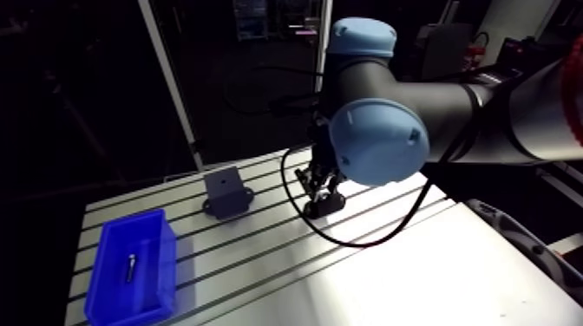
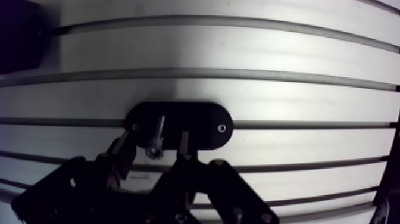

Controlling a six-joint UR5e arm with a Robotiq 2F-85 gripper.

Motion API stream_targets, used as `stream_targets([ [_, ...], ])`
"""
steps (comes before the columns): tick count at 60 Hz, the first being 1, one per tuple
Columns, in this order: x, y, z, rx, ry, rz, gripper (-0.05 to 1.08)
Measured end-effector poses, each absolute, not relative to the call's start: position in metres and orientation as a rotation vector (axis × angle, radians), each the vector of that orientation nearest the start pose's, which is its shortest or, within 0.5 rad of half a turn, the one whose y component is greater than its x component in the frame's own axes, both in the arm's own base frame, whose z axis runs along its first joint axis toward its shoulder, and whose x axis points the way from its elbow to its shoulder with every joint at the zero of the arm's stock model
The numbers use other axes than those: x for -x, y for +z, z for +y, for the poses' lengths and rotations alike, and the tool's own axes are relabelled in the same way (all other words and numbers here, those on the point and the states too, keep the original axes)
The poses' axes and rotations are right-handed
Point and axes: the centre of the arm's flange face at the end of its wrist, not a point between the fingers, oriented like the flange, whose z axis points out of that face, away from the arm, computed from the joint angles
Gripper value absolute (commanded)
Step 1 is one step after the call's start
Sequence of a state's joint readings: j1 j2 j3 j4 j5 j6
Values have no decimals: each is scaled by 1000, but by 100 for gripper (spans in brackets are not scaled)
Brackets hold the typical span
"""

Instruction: Pick up the M10 bolt and insert it into the hole until fully seated.

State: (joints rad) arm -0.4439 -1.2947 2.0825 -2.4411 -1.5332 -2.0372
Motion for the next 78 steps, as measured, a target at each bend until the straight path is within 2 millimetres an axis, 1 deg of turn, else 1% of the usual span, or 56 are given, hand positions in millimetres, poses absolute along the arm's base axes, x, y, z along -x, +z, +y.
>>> stream_targets([
  [7,510,202,91,38,4,3231,53],
  [15,510,202,91,38,4,3230,54],
  [20,510,202,91,38,4,3230,58],
  [32,510,202,91,38,4,3229,59],
  [37,510,201,91,38,4,3228,61],
  [65,509,202,90,40,4,3224,63],
  [69,509,202,90,40,4,3224,66],
  [78,509,202,90,40,4,3222,66],
])
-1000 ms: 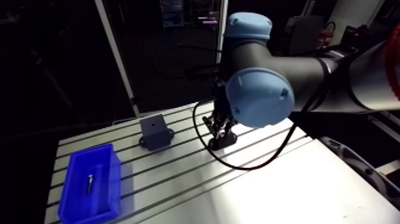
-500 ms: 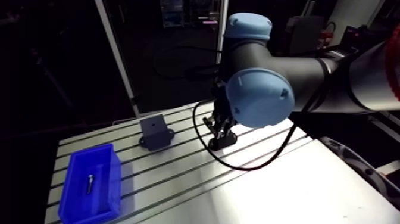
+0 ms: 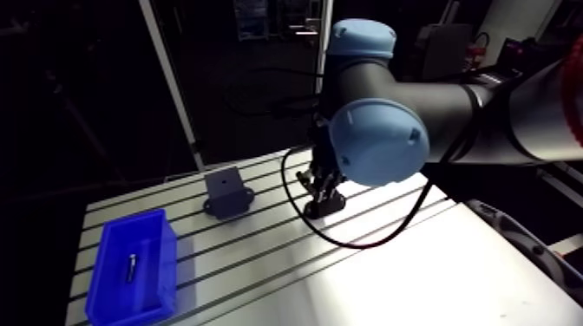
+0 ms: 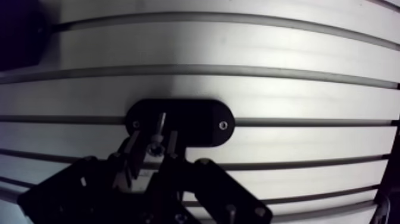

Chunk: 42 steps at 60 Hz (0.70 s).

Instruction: Pick up the M10 bolt and insert it into the hole until fully seated.

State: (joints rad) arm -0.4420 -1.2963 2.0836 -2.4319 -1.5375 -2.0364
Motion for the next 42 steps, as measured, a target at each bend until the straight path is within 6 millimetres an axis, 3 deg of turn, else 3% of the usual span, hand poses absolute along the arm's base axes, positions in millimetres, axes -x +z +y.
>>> stream_targets([
  [42,511,202,90,42,0,3223,78],
])
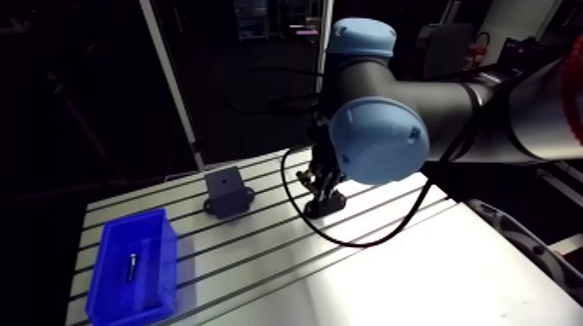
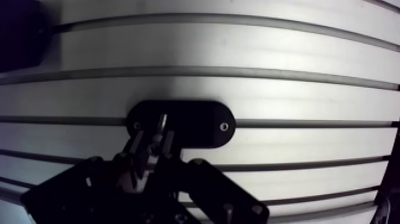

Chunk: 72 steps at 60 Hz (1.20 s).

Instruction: Pick up the M10 bolt and insert it into the hole until fully seated.

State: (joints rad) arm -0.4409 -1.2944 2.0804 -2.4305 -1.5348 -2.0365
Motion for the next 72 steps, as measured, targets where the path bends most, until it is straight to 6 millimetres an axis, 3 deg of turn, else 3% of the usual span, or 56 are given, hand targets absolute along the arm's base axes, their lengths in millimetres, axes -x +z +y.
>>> stream_targets([
  [24,512,206,91,41,8,3230,92],
  [35,514,216,92,43,19,3249,102],
  [56,525,257,94,19,32,3274,108],
  [72,548,299,91,-92,-29,3184,108],
])
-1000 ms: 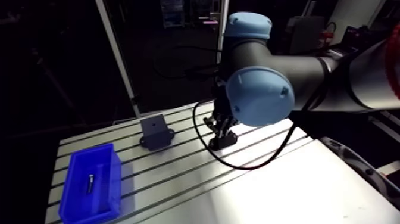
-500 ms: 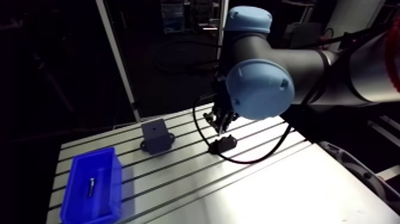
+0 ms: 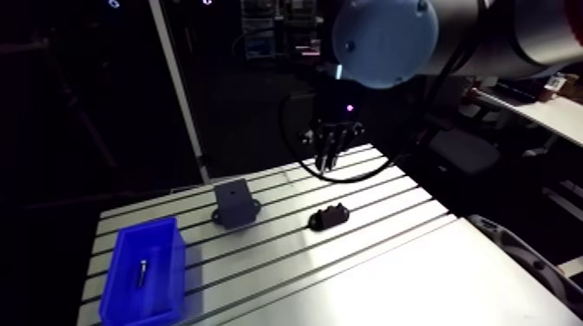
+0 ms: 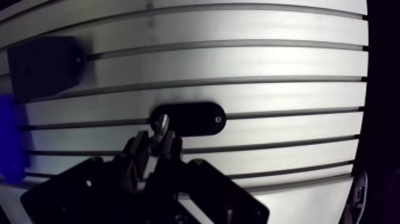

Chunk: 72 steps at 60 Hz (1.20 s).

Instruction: Pick up the M10 bolt and insert it into the hole until fully seated.

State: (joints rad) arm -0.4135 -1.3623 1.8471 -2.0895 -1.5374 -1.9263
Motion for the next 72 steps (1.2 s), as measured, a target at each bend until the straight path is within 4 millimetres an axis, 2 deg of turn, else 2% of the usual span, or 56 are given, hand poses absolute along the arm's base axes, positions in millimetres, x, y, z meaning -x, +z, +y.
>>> stream_targets([
  [13,566,328,69,-86,-53,3120,108],
  [22,579,347,46,-61,-53,3073,108],
  [42,604,374,-5,1,-30,2972,108],
  [59,625,372,-49,74,3,2918,108],
  [72,638,361,-63,86,16,2900,108],
])
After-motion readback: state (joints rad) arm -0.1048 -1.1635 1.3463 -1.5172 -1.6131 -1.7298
